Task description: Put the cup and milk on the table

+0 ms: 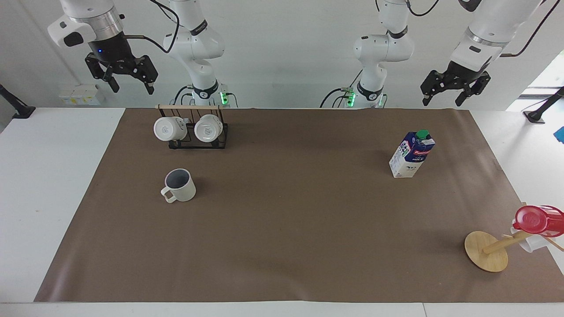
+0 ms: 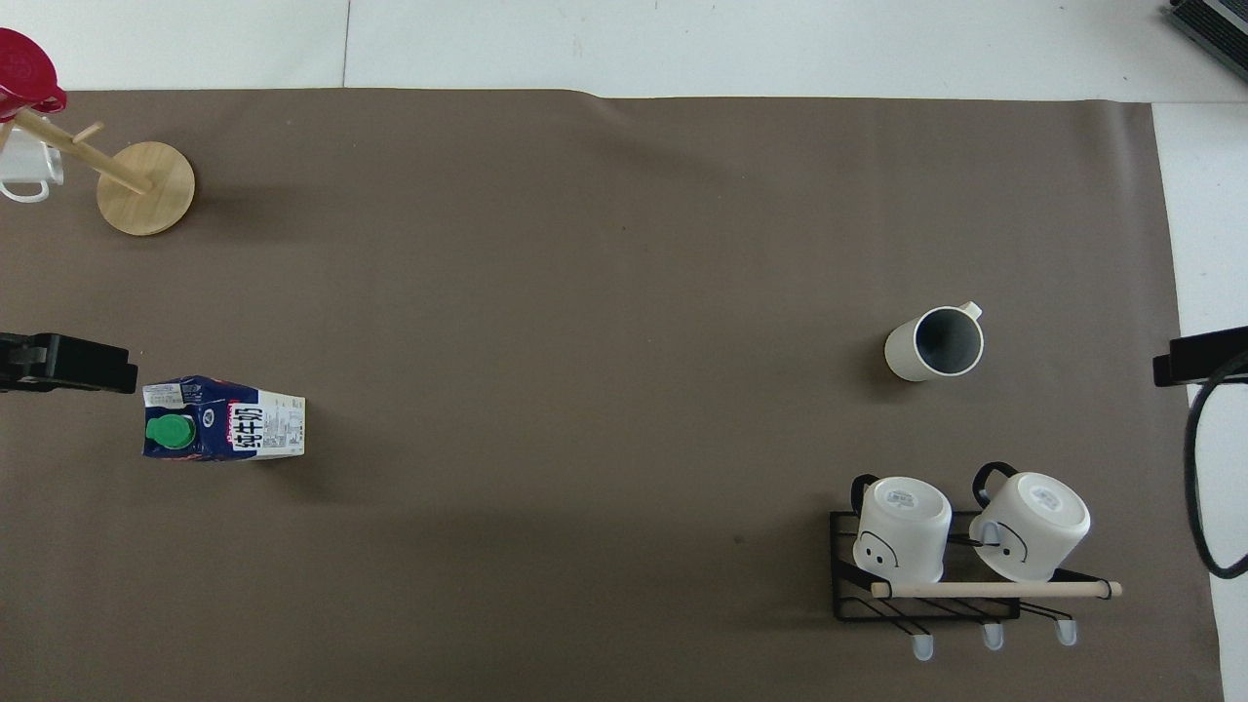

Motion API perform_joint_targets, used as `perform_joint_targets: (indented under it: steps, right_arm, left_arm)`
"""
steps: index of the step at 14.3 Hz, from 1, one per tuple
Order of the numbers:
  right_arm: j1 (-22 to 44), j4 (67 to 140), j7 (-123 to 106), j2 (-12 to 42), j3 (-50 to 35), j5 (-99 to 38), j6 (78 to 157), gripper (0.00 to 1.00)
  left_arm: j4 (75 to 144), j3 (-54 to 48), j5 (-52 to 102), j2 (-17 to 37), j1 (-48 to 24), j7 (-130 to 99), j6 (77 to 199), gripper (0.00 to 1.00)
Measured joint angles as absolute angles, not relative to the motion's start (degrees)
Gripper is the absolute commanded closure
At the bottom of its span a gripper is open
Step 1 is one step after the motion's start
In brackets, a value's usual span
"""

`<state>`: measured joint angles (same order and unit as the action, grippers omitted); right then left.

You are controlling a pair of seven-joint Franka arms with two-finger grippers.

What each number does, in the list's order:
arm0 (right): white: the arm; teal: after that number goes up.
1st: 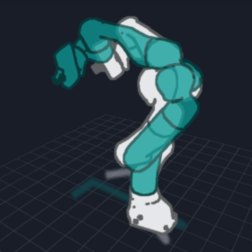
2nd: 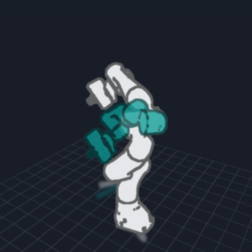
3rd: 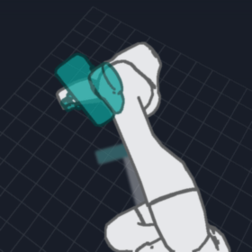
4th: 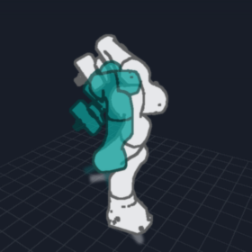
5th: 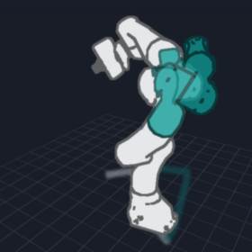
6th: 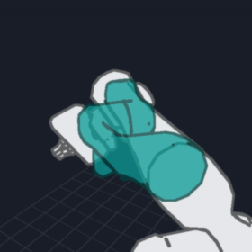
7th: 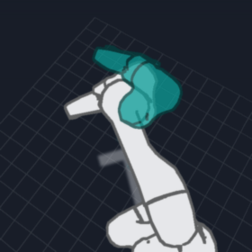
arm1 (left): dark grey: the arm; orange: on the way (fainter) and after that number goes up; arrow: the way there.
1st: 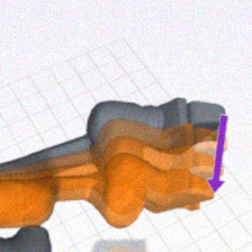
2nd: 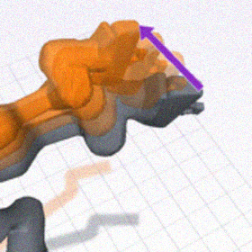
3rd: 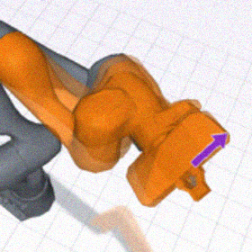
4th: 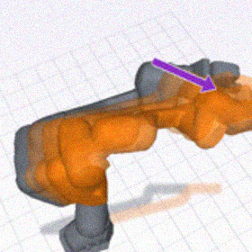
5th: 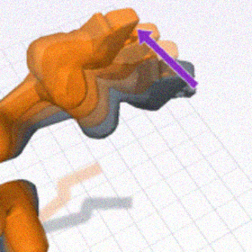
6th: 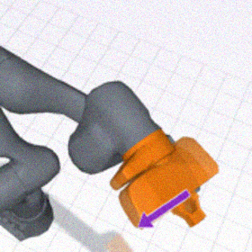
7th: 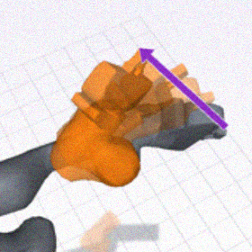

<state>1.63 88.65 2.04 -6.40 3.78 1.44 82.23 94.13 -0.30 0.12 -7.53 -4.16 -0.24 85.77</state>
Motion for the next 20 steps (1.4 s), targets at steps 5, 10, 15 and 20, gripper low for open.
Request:
perform_joint_targets:
  steps: [5,10,15,20]
  right_arm:
    - [1.6,89.3,2.1,-6.7,3.8,1.4,82.2,0.0]
    - [1.6,92.2,2.3,-6.8,3.8,1.4,86.5,0.0]
    - [1.9,97.3,2.9,-6.0,3.7,1.4,93.4,0.0]
    - [2.9,102.4,3.1,-1.7,3.4,1.4,101.6,0.0]
  left_arm:
    - [94.1,-0.3,0.1,-7.5,-4.2,-0.2,85.8,0.0]
    - [94.1,-0.3,0.1,-7.5,-4.2,-0.2,85.8,0.0]
    - [94.1,-0.3,0.1,-7.5,-4.2,-0.2,85.8,0.0]
    - [94.1,-0.3,0.1,-7.5,-4.2,-0.2,85.8,0.0]
